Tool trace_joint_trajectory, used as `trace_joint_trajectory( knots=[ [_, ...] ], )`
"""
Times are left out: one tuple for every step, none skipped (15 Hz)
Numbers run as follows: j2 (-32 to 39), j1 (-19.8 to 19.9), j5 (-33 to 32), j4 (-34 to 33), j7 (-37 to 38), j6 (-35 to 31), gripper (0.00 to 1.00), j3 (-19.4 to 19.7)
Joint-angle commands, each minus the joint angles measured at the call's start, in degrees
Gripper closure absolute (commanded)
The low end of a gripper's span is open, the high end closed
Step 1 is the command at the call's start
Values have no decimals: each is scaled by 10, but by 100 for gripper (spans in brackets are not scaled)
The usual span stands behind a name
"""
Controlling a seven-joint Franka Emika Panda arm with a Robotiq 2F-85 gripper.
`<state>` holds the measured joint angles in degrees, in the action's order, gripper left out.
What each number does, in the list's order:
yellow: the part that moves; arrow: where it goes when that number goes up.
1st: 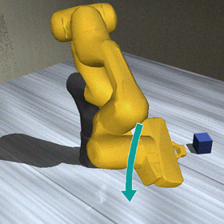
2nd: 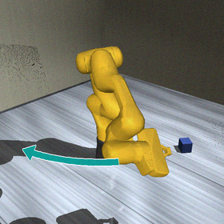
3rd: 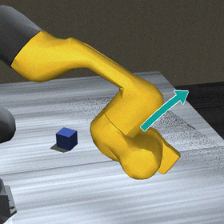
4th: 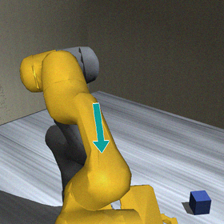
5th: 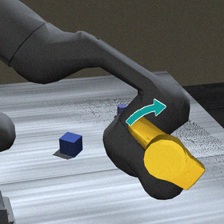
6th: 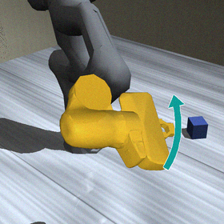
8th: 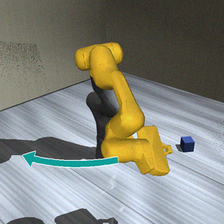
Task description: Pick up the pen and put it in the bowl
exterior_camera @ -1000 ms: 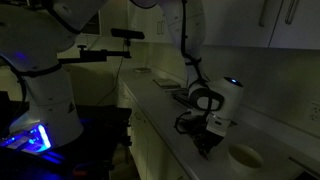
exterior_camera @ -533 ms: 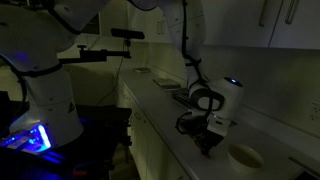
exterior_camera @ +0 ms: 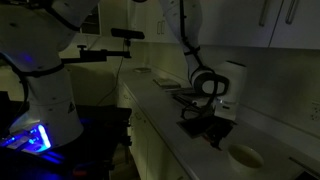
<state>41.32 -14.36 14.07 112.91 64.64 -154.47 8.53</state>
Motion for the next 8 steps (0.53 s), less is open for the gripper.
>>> trace_joint_trajectory(
  knots=[
    [-41, -31, -15, 31, 61, 0, 96, 47],
    [-46, -33, -17, 30, 77, 1, 96, 57],
    [-44, -38, -23, 22, 100, 0, 96, 72],
    [-45, -47, -36, 18, 125, 3, 96, 90],
    [-44, -50, -49, 11, 144, 7, 96, 102],
    [-45, -52, -61, 6, 162, 13, 96, 111],
    [-42, -58, -75, 0, 186, 13, 96, 123],
    [-40, -64, -89, -7, 209, 19, 96, 133]
  ],
)
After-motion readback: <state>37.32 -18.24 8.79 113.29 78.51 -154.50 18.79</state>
